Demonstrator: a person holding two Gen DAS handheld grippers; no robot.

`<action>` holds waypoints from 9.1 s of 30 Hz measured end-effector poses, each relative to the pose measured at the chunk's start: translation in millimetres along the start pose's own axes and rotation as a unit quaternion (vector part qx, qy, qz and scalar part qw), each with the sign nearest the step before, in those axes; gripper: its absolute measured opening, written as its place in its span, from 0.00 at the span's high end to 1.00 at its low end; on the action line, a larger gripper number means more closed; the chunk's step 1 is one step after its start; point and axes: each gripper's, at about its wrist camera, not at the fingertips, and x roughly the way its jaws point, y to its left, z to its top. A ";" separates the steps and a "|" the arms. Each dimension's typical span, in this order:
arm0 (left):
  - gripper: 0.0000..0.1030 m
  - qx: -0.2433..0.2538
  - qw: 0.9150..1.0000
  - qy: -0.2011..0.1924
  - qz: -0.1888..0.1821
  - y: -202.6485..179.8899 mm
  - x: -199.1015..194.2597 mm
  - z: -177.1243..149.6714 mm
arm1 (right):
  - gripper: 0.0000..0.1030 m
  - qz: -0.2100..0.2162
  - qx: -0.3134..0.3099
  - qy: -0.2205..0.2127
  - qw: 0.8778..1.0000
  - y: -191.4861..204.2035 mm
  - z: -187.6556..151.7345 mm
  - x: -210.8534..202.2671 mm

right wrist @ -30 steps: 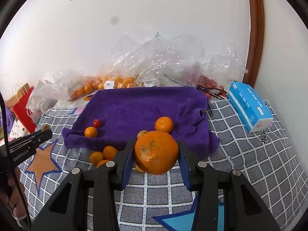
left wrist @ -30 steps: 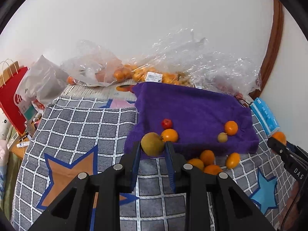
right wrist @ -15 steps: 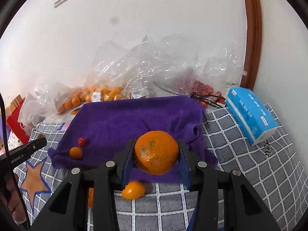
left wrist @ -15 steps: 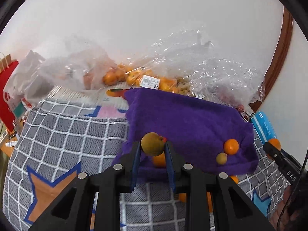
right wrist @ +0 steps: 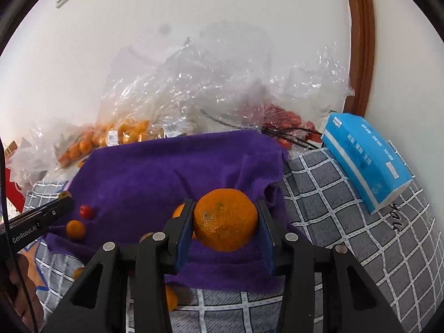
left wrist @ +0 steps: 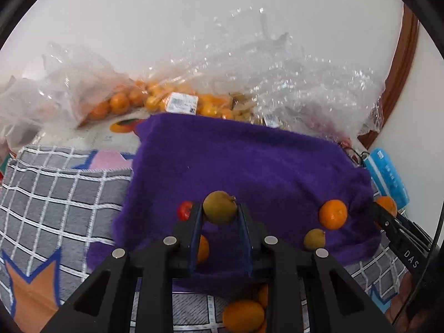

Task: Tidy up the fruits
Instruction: 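Carry the yellow fruit with the left tool while the right tool carries the orange over the towel, then open the right tool on the towel while the left tool releases the yellow fruit there, then withdraw both tools from the towel toward the remaining oranges, then move the right tool onto a bright orange while the left tool reaches another orange, then close the right tool on the orange while the left tool grasps another orange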

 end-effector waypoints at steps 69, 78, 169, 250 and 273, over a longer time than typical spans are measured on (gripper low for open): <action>0.64 0.020 0.999 -0.027 0.009 4.6 -45.3 -18.1 | 0.56 0.016 0.011 0.002 1.000 6.3 -10.0 -40.8; 0.64 0.037 0.999 0.023 0.031 15.0 -52.7 -52.7 | 0.56 0.032 0.006 0.022 0.999 23.7 -35.2 -61.4; 0.67 0.092 0.994 0.044 -0.030 -12.3 -21.6 -81.0 | 0.69 0.035 -0.041 0.072 0.996 22.0 -88.5 -18.0; 0.67 0.045 0.996 -0.055 -0.045 7.8 -72.7 -72.7 | 0.69 0.021 -0.050 0.024 0.998 36.1 -75.8 -59.1; 0.67 0.017 0.997 -0.066 -0.046 12.7 -127.1 -65.9 | 0.69 0.024 -0.061 0.002 0.998 45.9 -61.7 -103.7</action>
